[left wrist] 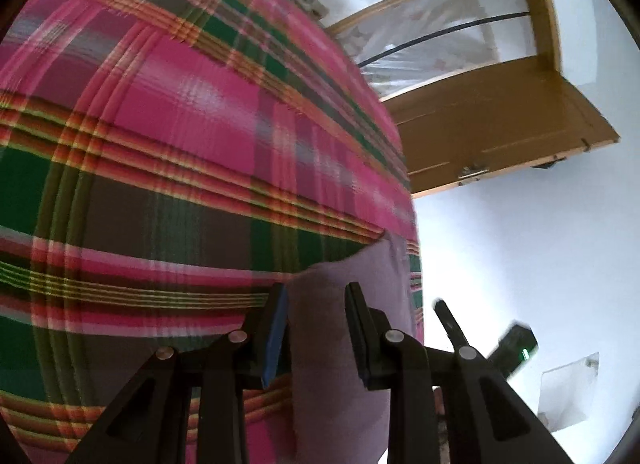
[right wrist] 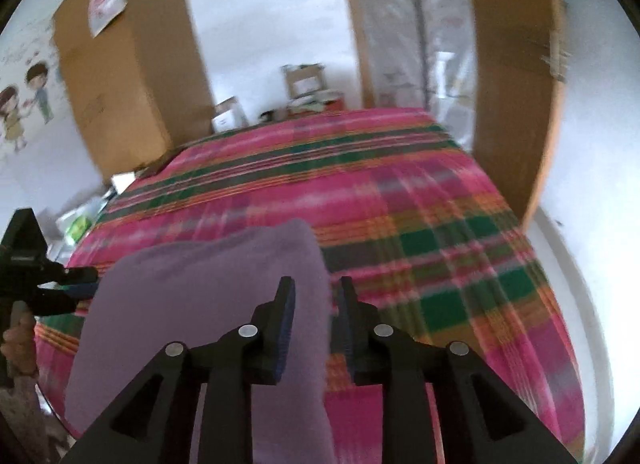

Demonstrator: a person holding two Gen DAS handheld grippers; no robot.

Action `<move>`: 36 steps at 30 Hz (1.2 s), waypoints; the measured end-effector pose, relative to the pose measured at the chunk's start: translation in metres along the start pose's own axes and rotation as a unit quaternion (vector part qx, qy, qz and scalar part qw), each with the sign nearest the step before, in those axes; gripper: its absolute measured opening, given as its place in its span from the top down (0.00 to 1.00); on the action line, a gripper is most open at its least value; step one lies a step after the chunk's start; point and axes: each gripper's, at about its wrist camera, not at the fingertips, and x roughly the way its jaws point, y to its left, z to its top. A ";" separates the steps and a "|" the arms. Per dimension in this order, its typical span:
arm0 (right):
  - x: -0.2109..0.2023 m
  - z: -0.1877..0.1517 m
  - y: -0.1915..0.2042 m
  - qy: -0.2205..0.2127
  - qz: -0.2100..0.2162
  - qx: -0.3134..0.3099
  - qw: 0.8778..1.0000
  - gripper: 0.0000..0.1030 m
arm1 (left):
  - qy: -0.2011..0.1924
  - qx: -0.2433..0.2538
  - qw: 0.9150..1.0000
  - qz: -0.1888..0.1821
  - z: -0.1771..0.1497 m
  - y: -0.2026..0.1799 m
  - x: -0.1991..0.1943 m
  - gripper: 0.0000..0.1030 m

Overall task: Fold clothes
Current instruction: 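Open both grippers and release the folded garment on the bed, then grasp the mauve garment edge with the right gripper while the left gripper grasps beside it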

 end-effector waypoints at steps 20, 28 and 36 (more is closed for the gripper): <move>0.106 0.041 0.003 0.124 0.024 0.000 0.992 0.65 | 0.033 -0.035 0.999 -0.020 0.018 0.014 0.043 0.64; 0.088 0.044 -0.005 0.079 0.046 0.026 0.995 0.91 | 0.013 -0.038 0.999 -0.029 0.016 0.019 0.041 0.83; 0.102 0.035 0.003 0.101 0.006 -0.002 0.995 0.90 | 0.005 -0.041 0.999 -0.022 0.018 0.022 0.039 0.86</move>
